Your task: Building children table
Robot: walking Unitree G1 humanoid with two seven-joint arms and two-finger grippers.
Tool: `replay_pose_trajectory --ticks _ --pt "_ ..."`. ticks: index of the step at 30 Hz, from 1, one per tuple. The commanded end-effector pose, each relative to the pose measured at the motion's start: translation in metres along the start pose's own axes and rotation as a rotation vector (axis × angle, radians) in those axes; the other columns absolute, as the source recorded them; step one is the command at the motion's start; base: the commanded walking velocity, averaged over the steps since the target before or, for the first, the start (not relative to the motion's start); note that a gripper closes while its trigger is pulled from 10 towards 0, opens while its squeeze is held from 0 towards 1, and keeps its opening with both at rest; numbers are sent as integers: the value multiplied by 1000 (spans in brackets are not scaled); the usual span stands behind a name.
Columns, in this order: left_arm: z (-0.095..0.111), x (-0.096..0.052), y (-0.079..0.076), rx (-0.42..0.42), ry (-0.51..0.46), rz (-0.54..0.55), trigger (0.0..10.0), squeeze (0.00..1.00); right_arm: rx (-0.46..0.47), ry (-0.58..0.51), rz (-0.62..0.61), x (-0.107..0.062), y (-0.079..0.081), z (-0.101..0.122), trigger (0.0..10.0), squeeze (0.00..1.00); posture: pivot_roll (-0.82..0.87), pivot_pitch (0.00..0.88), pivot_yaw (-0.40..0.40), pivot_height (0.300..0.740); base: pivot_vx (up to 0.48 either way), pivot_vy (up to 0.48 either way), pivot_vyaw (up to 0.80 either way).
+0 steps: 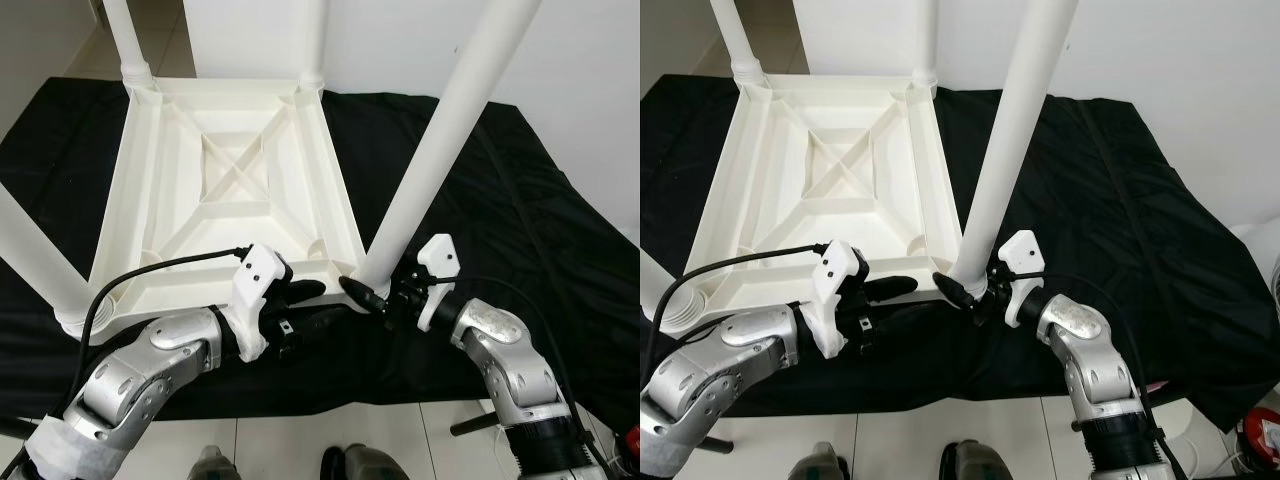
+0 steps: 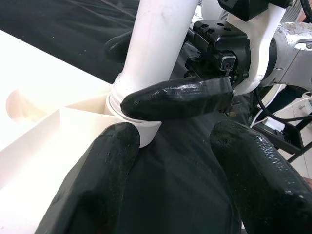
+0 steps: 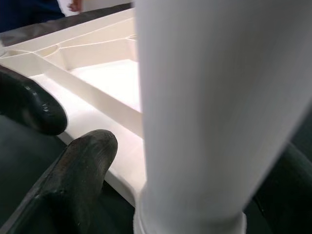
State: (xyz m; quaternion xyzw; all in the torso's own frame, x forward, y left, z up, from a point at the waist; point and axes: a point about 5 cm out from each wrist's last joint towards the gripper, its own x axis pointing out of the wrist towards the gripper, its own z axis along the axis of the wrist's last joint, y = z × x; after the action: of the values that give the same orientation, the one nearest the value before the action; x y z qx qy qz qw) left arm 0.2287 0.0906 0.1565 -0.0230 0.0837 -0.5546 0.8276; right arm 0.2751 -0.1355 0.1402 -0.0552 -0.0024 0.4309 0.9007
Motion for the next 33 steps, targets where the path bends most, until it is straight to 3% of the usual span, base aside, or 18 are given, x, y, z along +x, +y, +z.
replay_pose_trajectory --ticks 1,7,8,9,10,11,12,23,24,33 --pt "2 2 -8 21 1 -134 10000 0 -9 13 20 1 -3 -3 10000 0 65 46 -64 740 0 0 0" --pt "1 4 -7 27 -3 -117 10000 0 -28 20 29 7 -8 -4 10000 0 70 42 -65 740 0 0 0" --pt "0 5 -6 33 -5 -103 10000 0 -41 25 10 10 -12 -6 7059 0 73 38 -67 740 0 0 0" --pt "-1 6 -4 47 -6 -81 10000 0 -44 31 -2 13 -16 -9 3255 0 80 35 -70 740 0 0 0" --pt "-1 6 -2 54 -10 -59 10000 0 -39 31 -20 15 -18 -11 1686 0 83 35 -72 740 0 0 0" --pt "-1 6 -2 54 -10 -59 10000 0 -39 31 -20 15 -18 -11 1686 0 83 35 -72 740 0 0 0" --pt "-1 7 -1 61 -14 -39 10000 0 -45 38 -41 17 -20 -14 0 0 86 34 -74 740 0 0 0" --pt "-2 6 0 59 -20 -27 10000 0 -20 30 -95 20 -22 -23 0 0 94 6 -77 740 0 0 0" --pt "-2 6 0 62 -18 -29 10000 0 -8 46 -130 20 -25 -26 10000 0 93 3 -78 740 0 0 0" --pt "-1 9 8 81 -27 -23 10000 0 -6 72 -242 25 -26 -33 10000 0 81 0 -71 740 0 0 0"
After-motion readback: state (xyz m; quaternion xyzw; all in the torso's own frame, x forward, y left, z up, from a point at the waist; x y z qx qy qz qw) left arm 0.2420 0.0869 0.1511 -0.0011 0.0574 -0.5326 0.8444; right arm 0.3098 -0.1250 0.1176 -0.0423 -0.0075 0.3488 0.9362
